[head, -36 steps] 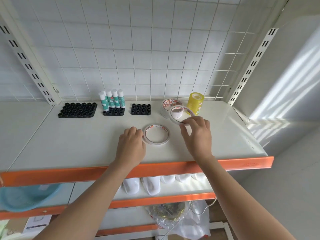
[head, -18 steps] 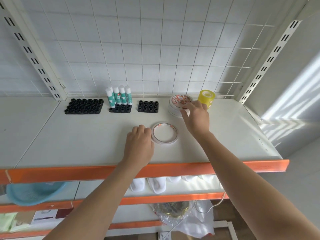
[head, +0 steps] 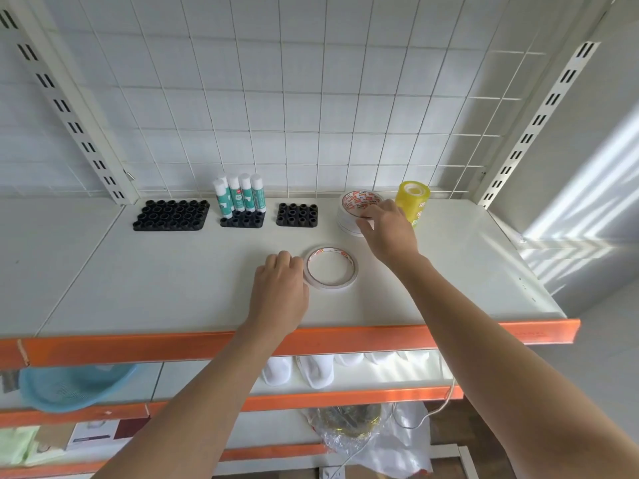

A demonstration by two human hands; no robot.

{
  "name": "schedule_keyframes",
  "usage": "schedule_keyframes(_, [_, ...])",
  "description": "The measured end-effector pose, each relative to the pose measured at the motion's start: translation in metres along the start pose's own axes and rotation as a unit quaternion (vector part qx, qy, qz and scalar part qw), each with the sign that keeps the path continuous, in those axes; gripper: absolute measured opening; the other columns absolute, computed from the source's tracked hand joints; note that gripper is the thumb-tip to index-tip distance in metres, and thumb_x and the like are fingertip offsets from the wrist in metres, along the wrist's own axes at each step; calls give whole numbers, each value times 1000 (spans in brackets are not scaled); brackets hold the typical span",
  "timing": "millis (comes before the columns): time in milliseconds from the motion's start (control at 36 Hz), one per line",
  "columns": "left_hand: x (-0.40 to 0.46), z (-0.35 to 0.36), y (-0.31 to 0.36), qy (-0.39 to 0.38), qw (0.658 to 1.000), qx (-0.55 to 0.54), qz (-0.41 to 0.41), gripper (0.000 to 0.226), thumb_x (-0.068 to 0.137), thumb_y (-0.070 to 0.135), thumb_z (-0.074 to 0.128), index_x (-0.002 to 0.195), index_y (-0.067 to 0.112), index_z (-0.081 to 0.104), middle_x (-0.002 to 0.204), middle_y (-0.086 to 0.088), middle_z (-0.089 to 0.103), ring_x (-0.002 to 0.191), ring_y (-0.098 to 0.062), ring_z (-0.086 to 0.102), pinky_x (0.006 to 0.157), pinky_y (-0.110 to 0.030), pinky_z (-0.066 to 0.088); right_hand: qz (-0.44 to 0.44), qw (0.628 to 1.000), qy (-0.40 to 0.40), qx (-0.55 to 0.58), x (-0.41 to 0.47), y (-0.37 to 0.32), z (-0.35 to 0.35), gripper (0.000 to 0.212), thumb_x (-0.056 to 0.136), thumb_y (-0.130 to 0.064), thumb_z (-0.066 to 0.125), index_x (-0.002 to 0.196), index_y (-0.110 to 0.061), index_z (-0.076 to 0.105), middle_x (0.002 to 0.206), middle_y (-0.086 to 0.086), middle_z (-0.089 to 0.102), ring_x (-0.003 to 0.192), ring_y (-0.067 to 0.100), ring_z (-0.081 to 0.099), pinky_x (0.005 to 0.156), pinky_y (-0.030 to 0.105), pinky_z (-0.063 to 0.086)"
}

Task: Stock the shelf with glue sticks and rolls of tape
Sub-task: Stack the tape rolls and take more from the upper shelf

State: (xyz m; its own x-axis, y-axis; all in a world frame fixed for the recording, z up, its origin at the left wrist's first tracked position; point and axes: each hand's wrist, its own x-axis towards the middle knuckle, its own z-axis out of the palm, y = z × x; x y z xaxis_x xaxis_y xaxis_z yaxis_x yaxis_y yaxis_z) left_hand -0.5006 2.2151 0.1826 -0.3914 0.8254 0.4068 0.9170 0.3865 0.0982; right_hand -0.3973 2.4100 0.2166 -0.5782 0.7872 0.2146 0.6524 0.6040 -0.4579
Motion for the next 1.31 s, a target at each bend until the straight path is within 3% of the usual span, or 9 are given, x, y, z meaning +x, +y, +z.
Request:
schedule_keyframes(222, [0,0,0,-2,1000,3,0,19,62,2,72,76,7,59,73,-11,54,67,-32,54,54,-39,46,-9,999,-13,-33,3,-1,2,28,100,-28,48,116,-9,63,121,12,52,116,32,44,90,43,44])
schedule_keyframes(500, [0,0,0,-2,1000,-3,-4,19,62,2,71,75,8,58,73,-11,54,68,-33,54,56,-38,46,-19,998,-26,-54,9,1,3,25,101,-26,46,108,-7,60,114,11,52,103,31,51,69,33,39])
schedule_keyframes(667, [0,1,1,-9,1000,-4,-8,18,63,3,70,76,8,59,75,-11,55,70,-34,55,58,-39,47,-36,998,-2,-54,0,-1,-1,28,97,-24,52,119,-8,60,130,10,45,111,32,51,75,36,45])
schedule_keyframes(806, [-1,-1,1,-14,1000,-4,-13,19,62,1,70,76,7,59,74,-12,55,69,-34,55,57,-39,47,-70,996,57,-24,-25,-3,-7,34,93,-21,59,126,-12,57,134,11,44,105,33,56,68,33,42])
schedule_keyframes(889, [-1,-2,1,-20,1000,-6,-12,16,66,2,68,79,7,59,76,-12,55,71,-34,54,59,-40,46,-108,994,30,-1,-48,-5,-2,26,94,-23,60,118,-13,63,124,10,52,96,31,61,71,36,46])
schedule_keyframes(1000, [-1,-3,1,-27,1000,-4,-8,16,68,2,66,82,7,63,78,-13,56,73,-35,55,60,-40,46,-148,988,-33,14,-76,-3,7,22,90,-27,64,109,-15,68,120,9,55,101,33,58,80,44,51])
schedule_keyframes(1139, [-1,-3,1,-34,999,5,-8,17,68,3,68,83,7,63,79,-12,56,73,-34,55,61,-40,47,-183,981,-62,25,-91,8,8,40,80,-57,58,102,-26,69,125,3,55,100,29,56,83,45,49])
schedule_keyframes(1222, [-1,-4,2,-40,999,3,-11,16,71,4,66,86,7,63,81,-12,56,75,-34,54,63,-41,46,-174,981,-80,27,-91,7,5,26,78,-43,73,97,-25,72,121,3,59,107,32,52,89,48,46])
schedule_keyframes(1306, [-1,-5,2,-40,999,5,-11,16,71,3,65,86,6,63,80,-13,56,75,-34,54,63,-41,46,-162,983,-80,22,-86,4,3,16,81,-32,67,92,-23,74,114,3,62,101,33,52,88,48,46])
